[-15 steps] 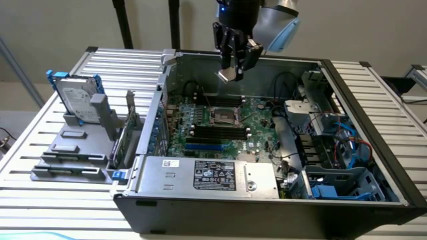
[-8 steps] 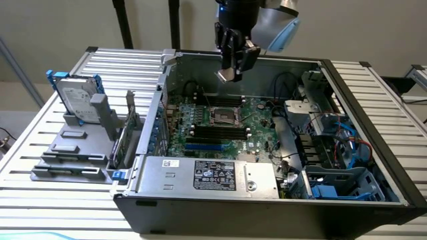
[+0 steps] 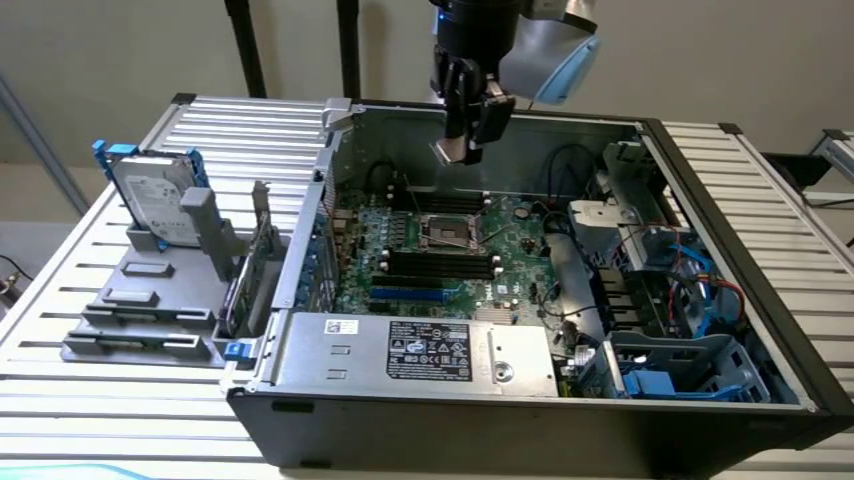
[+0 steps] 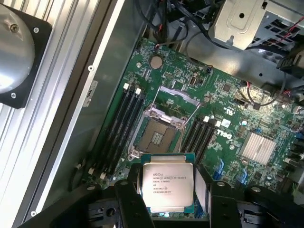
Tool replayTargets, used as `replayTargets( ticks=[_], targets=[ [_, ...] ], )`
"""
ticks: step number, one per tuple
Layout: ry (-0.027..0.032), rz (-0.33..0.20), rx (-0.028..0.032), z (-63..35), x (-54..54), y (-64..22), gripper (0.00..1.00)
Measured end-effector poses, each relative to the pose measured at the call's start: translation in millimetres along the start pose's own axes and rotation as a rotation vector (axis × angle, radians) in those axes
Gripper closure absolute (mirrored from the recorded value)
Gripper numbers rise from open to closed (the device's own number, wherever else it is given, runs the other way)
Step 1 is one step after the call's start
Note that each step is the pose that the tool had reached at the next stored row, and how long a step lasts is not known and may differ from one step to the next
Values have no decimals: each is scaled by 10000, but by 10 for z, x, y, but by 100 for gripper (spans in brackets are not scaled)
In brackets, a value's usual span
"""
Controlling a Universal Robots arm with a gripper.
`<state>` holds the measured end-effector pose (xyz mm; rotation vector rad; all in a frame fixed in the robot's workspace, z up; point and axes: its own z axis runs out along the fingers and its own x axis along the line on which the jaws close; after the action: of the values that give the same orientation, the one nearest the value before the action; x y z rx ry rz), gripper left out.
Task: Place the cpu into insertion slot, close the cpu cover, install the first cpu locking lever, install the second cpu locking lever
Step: 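Place the cpu into insertion slot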
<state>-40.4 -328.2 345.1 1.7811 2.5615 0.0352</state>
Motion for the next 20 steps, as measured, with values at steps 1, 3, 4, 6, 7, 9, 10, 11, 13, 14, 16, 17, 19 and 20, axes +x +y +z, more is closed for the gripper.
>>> replayTargets(
  ticks=[1, 3, 4, 6, 7, 9, 10, 11, 13, 14, 16, 17, 19, 20],
  targets=[
    [-4, 126, 1, 1, 0, 0, 46],
    [-10, 332, 3, 3, 2, 1, 46],
    [-12, 425, 5, 4, 3, 2, 46],
    [-17, 603, 6, 6, 6, 3, 46],
    [-20, 695, 7, 7, 7, 4, 46],
    [-26, 890, 8, 9, 9, 6, 46],
    [-29, 986, 9, 10, 10, 7, 46],
    [-31, 1080, 9, 11, 11, 8, 46],
    [-39, 1278, 12, 13, 13, 10, 46],
    [-40, 1381, 10, 14, 14, 10, 46],
    [-46, 1594, 11, 17, 16, 12, 46],
    [-50, 1701, 13, 17, 16, 12, 46],
    [-57, 1932, 12, 20, 17, 12, 46],
    [-62, 2045, 16, 21, 18, 13, 46]
  ],
)
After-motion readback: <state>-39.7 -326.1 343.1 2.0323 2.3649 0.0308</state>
